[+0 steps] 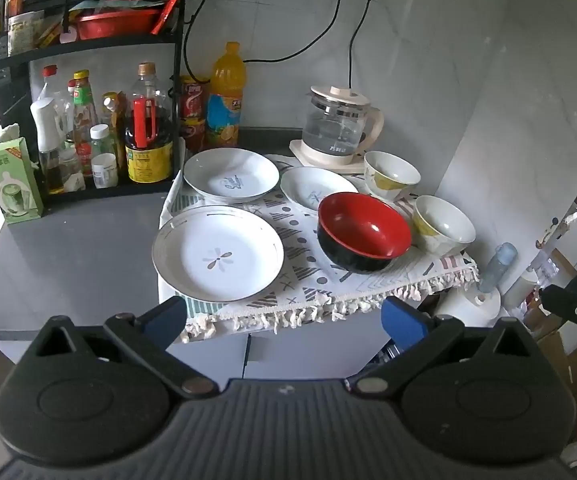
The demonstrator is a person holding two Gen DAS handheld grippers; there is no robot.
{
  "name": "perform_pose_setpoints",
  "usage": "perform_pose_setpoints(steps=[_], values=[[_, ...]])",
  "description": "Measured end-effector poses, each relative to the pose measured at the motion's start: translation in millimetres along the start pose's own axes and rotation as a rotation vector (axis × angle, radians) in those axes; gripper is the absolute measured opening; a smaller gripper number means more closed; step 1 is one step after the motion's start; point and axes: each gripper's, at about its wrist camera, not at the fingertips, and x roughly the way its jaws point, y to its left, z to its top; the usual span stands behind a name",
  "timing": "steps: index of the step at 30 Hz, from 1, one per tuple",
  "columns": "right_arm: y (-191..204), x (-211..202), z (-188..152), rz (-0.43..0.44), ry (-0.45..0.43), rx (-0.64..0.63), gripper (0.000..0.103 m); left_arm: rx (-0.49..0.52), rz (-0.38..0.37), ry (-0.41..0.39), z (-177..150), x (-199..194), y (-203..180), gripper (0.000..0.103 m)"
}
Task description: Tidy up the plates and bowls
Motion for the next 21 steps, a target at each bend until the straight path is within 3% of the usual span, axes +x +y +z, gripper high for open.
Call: perform_pose_setpoints(steps=[17,21], values=[[-1.9,9.6,0.9,-0.001,0.023,-0.013,0.103,0.000,-0.001,0.014,-0.9,3.4,-14.7,0.102],[-2.2,14.2,0.4,-0.002,0.036,-0.013,0.103,0.005,0.006,0.002,2.5,11.5,-2.4,0.102]])
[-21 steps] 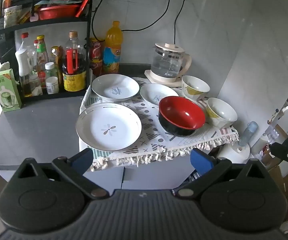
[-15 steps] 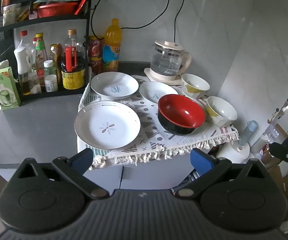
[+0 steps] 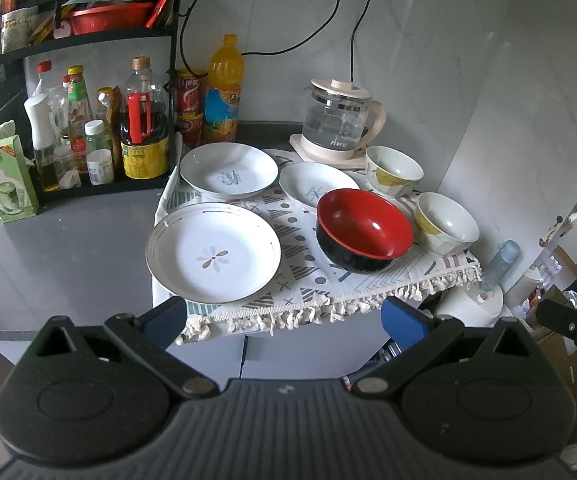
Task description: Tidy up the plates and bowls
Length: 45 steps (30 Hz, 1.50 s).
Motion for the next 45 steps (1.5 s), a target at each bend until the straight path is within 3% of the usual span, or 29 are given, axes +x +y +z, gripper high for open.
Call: perform_pose_setpoints(steps=[11,26,31,45], values=[[-0.6,4.6,2.9,0.016,0.009,0.013,0.103,-0.020,-0.010,-0.012,-1.1,8.0,7.5,0.102],[-7.7,28.5,5.3,-0.008,0.037,0.025,0.103,-0.071,-0.032,0.063,10.5,40.3,2.5,0.102],[-12.1,44.4,11.0,-0.010,0.044,0.015,0.103,-0.010,-0.034,0.052,24.5,58.8,-6.8,0.102],[-19.5,102.9,46.2,-0.046,0.042,0.052,0.103,-0.039,-0.092,0.055,90.9,131.8,-0.8,0.102]])
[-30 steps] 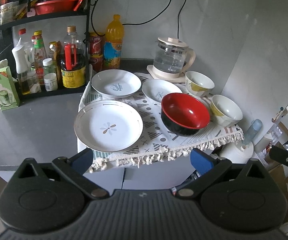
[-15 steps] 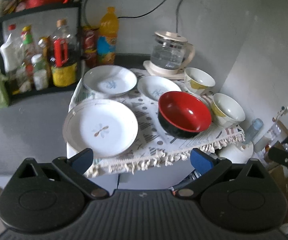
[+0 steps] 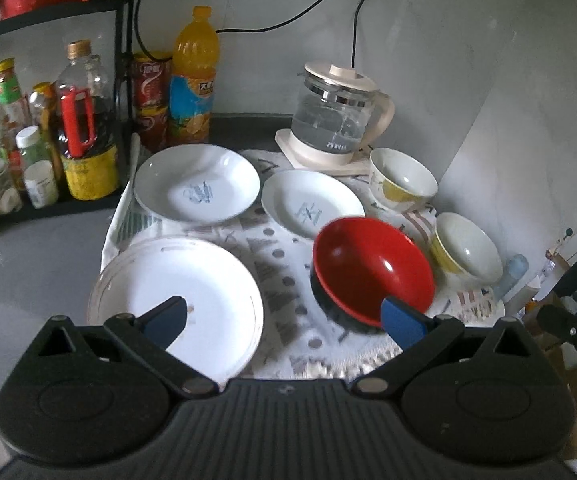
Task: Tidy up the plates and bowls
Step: 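Move both grippers toward the large white bowl beside the red bowl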
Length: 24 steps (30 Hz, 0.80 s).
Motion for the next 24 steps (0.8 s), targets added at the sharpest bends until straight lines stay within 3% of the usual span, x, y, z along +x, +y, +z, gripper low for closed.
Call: perform_pose_setpoints(steps=[4,13,24], values=[[0.8,18.2,13.6,-0.019,0.002,0.030,0.103,0.040,0.020,0.018,21.6,23.6,4.2,0.102],[3.4,56.5,35.0,-0.067,-0.007,0.108,0.103,0.124,-0.024,0.059,64.3,66.5,3.0,0.102],[-7.9,90.2,46.6,-0.119,-0.010,0.198,0.103,0.163,-0.083,0.129,85.5,111.9,-15.8,0.102]])
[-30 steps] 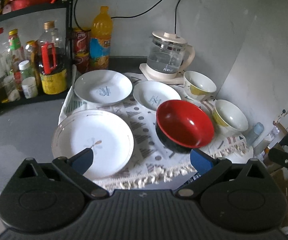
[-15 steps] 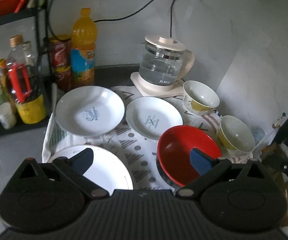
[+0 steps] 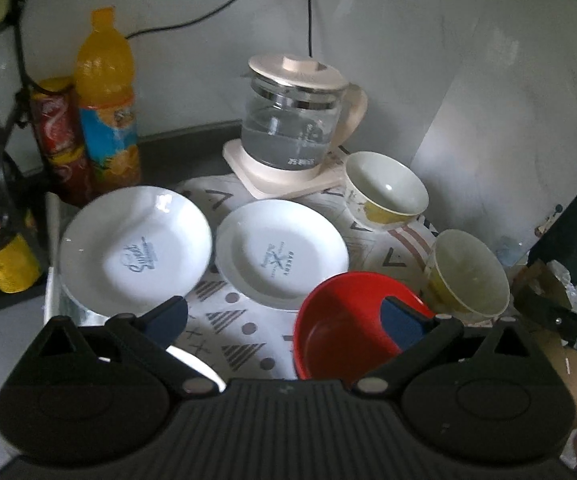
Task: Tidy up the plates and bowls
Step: 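Move both grippers toward the large white bowl beside the red bowl, then close both grippers on the rim of the large white bowl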
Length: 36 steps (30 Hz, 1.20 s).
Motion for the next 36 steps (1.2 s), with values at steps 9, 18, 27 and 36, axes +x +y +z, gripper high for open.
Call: perform_pose_setpoints(steps=[9,18,27,36], values=[[-20.8,27.2,13.5,-0.053,0.028,0.015,0.103,0.022,0.008,0.007,18.9,40.0,-32.4,0.102],[-58.8,66.6,36.2,-0.022,0.071,0.007,0.103,-0.012,-0.020,0.061,38.0,88.9,-72.9,0.100],[-110.0,105.1,50.5,-0.048,0.132,0.079,0.087,-0.015,-0.053,0.134,50.5,138.3,-109.6,0.088],[-143.4,139.9,42.2,-0.044,0.241,0.123,0.069,0.013,-0.087,0.241,48.1,187.6,-146.1,0.058]])
